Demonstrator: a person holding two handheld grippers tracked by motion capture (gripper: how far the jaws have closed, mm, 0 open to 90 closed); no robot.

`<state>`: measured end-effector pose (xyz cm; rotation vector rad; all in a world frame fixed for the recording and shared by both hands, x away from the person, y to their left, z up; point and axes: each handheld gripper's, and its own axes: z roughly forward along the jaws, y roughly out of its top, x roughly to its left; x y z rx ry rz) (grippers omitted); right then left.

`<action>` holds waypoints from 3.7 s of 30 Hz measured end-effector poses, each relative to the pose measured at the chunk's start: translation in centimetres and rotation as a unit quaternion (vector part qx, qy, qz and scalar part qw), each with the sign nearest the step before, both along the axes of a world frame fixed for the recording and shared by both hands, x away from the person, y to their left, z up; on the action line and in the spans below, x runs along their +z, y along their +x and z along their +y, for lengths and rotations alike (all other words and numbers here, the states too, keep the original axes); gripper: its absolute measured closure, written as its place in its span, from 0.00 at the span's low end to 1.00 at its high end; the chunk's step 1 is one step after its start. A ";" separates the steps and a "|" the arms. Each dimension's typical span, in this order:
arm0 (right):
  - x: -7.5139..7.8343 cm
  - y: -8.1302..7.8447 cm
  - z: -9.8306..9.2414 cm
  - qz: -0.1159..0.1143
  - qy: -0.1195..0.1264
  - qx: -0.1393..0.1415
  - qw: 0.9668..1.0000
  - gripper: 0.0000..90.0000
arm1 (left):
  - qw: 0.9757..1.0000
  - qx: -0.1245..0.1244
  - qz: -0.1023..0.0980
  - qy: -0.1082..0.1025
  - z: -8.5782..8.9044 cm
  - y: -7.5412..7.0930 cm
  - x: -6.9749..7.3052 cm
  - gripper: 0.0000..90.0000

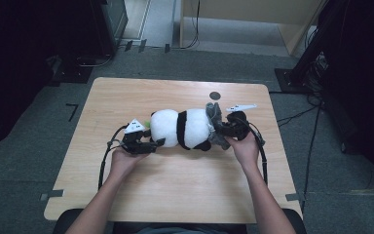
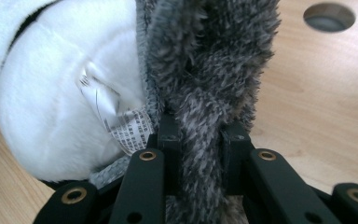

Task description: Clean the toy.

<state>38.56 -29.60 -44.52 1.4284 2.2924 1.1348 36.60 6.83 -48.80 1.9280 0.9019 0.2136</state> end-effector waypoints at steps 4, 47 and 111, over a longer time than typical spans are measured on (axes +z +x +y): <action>-1.2 0.2 -0.1 0.022 -0.004 0.001 1.000 0.84 | 1.000 0.001 0.006 0.006 0.0 0.0 0.1 0.36; 6.5 -1.5 5.7 -0.032 -0.041 0.114 0.992 0.84 | 1.000 -0.012 0.027 -0.006 0.6 0.5 1.1 0.37; 3.5 -4.5 8.8 -0.052 -0.064 0.144 0.986 0.84 | 0.998 -0.038 0.042 -0.008 1.0 2.3 1.6 0.68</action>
